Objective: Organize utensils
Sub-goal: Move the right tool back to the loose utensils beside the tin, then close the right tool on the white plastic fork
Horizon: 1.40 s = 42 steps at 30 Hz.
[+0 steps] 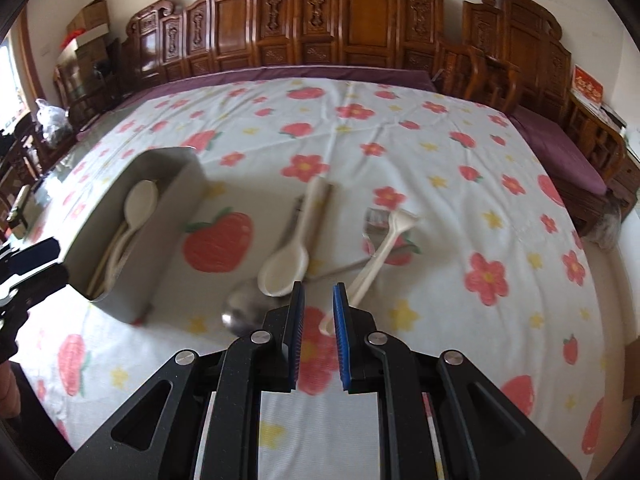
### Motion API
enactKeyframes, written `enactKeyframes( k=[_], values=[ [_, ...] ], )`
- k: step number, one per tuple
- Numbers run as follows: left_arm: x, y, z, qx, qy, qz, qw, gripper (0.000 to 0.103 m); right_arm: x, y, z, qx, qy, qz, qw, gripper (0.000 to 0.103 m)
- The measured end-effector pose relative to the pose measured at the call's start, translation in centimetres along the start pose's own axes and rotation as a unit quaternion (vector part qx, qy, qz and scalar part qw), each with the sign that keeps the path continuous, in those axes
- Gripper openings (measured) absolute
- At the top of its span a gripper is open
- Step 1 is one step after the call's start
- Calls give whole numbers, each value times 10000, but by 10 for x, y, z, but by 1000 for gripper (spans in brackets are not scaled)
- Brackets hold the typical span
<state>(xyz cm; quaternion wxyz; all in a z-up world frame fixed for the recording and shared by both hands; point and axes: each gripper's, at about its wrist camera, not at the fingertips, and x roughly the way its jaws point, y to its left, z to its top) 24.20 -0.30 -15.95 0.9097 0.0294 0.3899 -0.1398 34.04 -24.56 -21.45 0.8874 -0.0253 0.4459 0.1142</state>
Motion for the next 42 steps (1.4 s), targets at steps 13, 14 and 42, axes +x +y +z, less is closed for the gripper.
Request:
enactKeyframes(
  k=[13,14,42],
  values=[
    [10,-24,-9,62,-56,-13,10000,62,54,-38,10,372,296,-158,9987,19],
    [11,-25,-9,61,-57,-28,10000,62,58,-39,13,410,306,-149,9986,19],
    [18,-40,-16,266,70,-92,9996,62,36,-36,6,369,431,55,9984,4]
  ],
)
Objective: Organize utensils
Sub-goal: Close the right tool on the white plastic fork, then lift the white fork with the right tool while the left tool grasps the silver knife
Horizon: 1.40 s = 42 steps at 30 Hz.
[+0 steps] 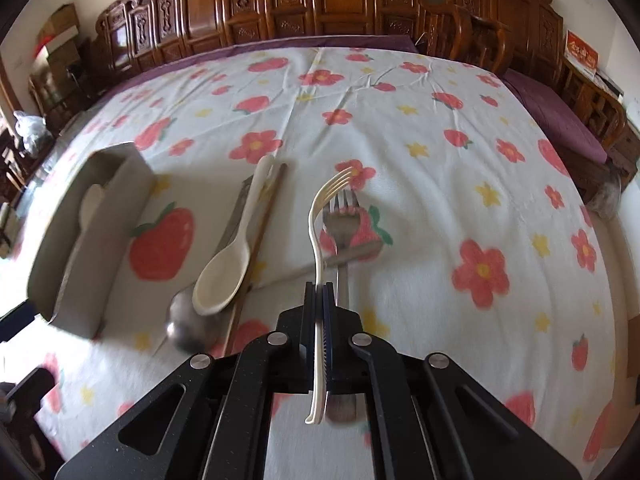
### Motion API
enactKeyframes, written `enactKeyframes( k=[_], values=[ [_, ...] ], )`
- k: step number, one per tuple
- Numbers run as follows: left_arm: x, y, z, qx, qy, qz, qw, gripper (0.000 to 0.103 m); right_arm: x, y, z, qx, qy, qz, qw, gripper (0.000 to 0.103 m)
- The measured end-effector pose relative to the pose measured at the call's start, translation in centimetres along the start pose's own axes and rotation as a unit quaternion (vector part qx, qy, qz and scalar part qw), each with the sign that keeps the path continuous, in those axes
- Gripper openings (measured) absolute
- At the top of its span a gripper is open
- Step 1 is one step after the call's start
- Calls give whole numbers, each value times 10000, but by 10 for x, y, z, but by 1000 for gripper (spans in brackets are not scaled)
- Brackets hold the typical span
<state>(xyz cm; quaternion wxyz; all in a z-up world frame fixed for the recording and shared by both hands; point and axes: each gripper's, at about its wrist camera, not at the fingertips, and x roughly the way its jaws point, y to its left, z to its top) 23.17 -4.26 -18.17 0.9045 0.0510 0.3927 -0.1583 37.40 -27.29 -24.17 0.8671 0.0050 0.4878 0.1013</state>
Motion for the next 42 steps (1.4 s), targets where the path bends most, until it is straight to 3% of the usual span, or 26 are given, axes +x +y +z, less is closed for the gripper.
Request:
enactKeyframes(
  k=[6,9,18,24,29,33,42],
  values=[
    [-4,-14,-3,104,-19,-24,9999,62,-44,-6,-29,-50,-249,112,9996,4],
    [-4,-27,0,244,-32,132,9996,62,-60,-10,-46,-114,-327,130,9993,4],
    [10,-53,17,490,152,174,9985,62,-83,-31,-74,-263,-492,202,9982,4],
    [40,-62,40,296,447,42,9986,58,-86,-43,-78,-158,-598,316,9976,4],
    [75,-62,67,-64,855,15,9963,41,-85,-55,-72,-4,-606,399,9974,4],
    [90,-62,87,-233,922,9,9955,41,-82,-64,-69,55,-598,436,9972,4],
    [123,-85,96,174,1344,245,9905,40,-80,-72,-69,217,-579,509,9968,4]
  ],
)
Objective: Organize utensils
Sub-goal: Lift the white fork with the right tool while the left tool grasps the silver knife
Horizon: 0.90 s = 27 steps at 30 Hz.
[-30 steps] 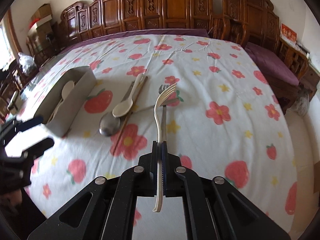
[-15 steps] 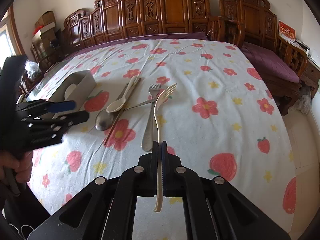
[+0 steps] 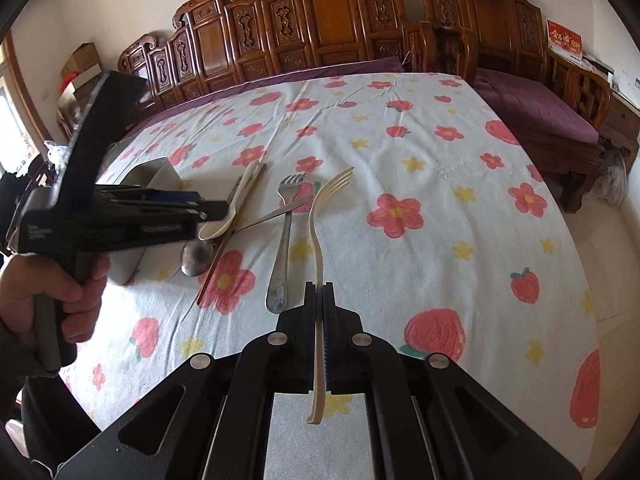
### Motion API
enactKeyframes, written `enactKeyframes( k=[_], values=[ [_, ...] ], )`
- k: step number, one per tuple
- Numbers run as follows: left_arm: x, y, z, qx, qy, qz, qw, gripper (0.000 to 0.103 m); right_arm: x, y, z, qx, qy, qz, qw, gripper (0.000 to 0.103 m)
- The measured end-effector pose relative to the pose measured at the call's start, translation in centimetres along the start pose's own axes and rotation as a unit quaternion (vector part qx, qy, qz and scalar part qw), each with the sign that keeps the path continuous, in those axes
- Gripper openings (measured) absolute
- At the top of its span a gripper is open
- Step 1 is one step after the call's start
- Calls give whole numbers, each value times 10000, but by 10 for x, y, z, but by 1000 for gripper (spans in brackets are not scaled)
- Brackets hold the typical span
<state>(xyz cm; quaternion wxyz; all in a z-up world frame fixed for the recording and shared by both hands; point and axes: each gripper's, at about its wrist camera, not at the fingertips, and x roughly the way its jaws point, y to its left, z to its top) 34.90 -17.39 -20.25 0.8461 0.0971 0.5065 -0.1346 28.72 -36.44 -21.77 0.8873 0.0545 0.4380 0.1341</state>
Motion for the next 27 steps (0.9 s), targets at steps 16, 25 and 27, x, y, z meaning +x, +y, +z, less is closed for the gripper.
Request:
enactKeyframes(
  k=[16,25,27],
  values=[
    [23,-12,-11,535,376,622,9959,6,-2,1,1,64,-23,122,9999,4],
    [-6,-10,-9,537,57,367,9979,4,-1,7,0,-33,-4,123,9999,4],
    [-14,-11,-11,558,-9,341,9979,4,-1,9,0,-53,-8,129,9999,4]
  ],
)
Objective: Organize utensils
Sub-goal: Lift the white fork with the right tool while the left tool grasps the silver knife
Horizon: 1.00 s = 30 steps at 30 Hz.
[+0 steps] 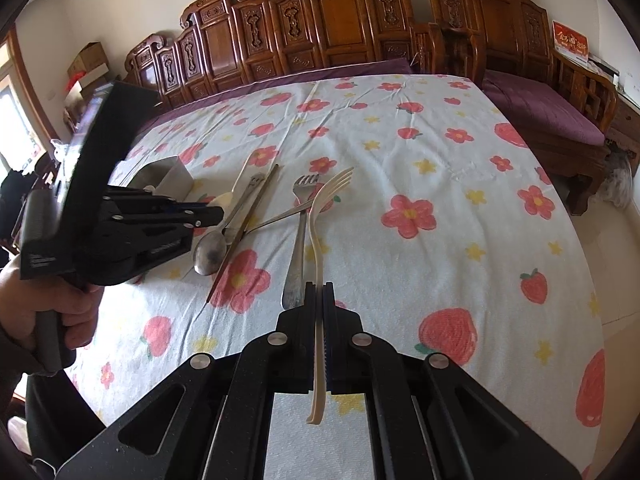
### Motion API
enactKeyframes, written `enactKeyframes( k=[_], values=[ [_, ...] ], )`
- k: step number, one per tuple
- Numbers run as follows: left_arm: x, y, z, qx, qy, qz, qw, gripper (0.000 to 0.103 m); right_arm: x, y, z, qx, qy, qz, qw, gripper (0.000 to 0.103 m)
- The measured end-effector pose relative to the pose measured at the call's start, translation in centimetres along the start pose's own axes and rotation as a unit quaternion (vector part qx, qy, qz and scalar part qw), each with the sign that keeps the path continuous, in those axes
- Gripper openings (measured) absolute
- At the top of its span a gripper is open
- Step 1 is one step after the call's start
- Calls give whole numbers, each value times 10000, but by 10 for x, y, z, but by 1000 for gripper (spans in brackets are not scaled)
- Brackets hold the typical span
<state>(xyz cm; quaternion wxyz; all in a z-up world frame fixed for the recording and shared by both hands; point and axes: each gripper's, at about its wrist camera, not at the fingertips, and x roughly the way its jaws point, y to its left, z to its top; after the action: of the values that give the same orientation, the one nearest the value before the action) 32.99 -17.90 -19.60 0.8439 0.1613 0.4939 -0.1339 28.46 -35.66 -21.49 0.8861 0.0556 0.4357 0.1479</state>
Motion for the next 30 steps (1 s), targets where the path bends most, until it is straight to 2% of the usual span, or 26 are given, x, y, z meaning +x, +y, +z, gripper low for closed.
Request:
enactKeyframes(
  k=[12,21,30],
  values=[
    [-46,10,-25,13,-324,-69,9995,4,-3,19,-2,-117,-24,152,9998,4],
    [-74,43,-49,-145,-529,-62,9985,4,-5,49,-6,-397,-38,222,9990,4],
    [-86,81,-69,-387,-701,55,9968,4,-7,86,1,-739,-86,338,9967,4]
  ],
)
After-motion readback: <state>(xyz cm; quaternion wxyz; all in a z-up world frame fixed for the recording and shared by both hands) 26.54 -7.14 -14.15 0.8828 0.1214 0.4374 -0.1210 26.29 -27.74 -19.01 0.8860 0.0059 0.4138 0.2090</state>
